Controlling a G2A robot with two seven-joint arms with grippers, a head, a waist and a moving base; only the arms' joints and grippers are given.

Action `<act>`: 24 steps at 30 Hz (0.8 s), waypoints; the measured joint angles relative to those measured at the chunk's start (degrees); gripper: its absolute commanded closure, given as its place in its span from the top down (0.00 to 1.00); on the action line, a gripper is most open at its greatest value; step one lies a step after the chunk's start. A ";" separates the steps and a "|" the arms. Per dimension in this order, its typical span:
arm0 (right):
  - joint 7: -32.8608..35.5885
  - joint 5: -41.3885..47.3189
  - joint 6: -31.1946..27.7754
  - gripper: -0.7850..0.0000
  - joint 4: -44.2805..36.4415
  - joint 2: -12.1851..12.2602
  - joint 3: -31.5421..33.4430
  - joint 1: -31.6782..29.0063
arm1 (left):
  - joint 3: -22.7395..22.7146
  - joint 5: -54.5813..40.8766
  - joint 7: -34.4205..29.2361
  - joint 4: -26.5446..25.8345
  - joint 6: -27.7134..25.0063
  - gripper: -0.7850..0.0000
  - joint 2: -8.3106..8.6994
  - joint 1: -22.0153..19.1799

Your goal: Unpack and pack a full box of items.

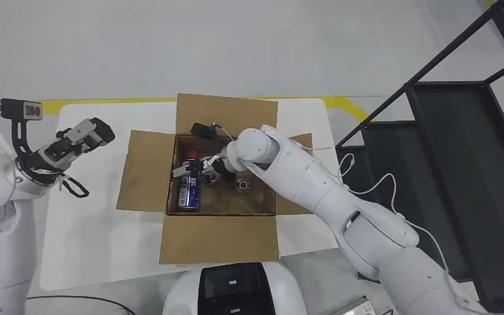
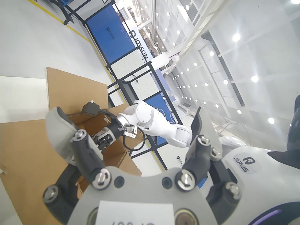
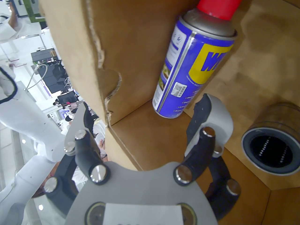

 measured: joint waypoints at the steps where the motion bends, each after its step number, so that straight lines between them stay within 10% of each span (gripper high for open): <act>1: 0.60 0.14 -0.93 1.00 -0.76 0.35 0.74 -0.31 | -0.12 0.53 -0.32 0.04 0.47 1.00 0.10 -0.11; 12: 14.18 2.55 -9.08 1.00 -26.72 9.54 21.77 -15.04 | -1.22 2.85 -9.21 10.17 2.41 1.00 1.55 -3.08; 24: 16.86 7.32 -9.12 1.00 -46.52 15.84 51.09 -37.65 | 6.54 6.84 0.51 24.87 -4.67 1.00 0.52 -7.52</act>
